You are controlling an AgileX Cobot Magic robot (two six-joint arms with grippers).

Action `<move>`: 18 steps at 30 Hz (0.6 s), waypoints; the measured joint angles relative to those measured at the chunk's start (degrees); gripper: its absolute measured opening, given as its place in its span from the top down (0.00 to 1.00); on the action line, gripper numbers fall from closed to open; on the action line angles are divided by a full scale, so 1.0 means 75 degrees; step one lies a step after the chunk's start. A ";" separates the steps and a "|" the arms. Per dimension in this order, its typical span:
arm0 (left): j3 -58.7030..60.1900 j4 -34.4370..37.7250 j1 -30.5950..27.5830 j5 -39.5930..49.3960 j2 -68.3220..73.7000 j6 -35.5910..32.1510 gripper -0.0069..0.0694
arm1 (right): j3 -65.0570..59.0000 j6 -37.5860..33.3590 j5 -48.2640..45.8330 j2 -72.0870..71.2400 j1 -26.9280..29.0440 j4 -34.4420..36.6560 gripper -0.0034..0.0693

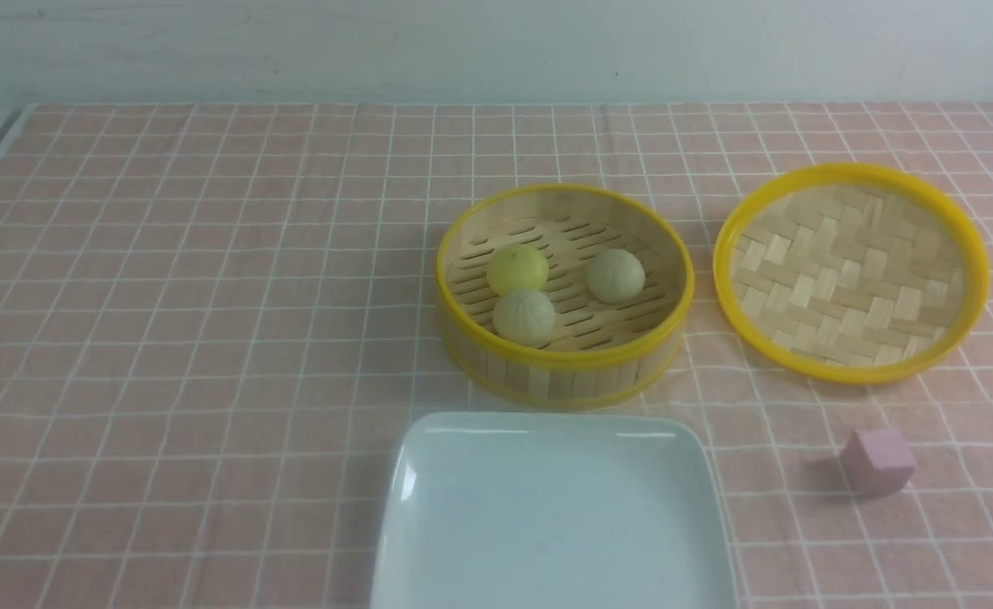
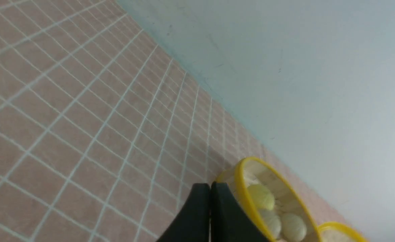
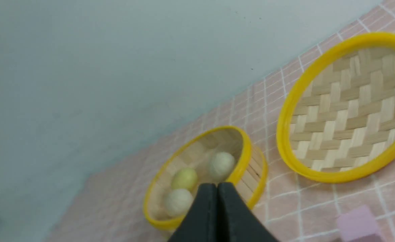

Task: Put the steamed buns into the plate on the pink tablecloth.
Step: 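Reach toward a bun in the bamboo steamer with the right gripper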

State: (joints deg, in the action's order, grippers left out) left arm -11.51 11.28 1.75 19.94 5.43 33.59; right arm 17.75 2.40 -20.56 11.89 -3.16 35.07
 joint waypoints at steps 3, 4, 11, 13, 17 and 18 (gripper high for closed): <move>-0.0576 -0.0212 0.0000 0.1198 0.1382 -0.0068 0.91 | 0.0595 -0.0518 -0.1249 0.1418 0.0000 -0.0416 0.97; -0.0719 -0.0223 0.0000 0.1483 0.1783 -0.0088 0.91 | 0.0683 -0.0544 -0.1445 0.1752 0.0000 -0.0473 0.97; -0.1948 -0.0151 0.0000 0.3961 0.4502 -0.1103 0.91 | 0.1498 -0.0918 -0.3656 0.5171 0.0000 -0.0509 0.97; -0.2274 -0.0063 0.0000 0.4177 0.5050 -0.1613 0.91 | 0.1871 -0.1570 -0.4021 0.6145 -0.0030 -0.0100 0.96; -0.2600 0.0273 0.0000 0.4090 0.5705 -0.2369 0.91 | 0.2560 -0.3033 -0.4228 0.7392 -0.0578 0.0885 0.92; -0.2616 0.0432 0.0000 0.4022 0.5825 -0.2523 0.91 | 0.2810 -0.3425 -0.4298 0.7769 -0.0833 0.1103 0.90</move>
State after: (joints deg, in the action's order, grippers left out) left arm -31.13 14.52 1.75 50.11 49.12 14.67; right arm 38.83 -23.28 -52.80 70.17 -9.41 43.34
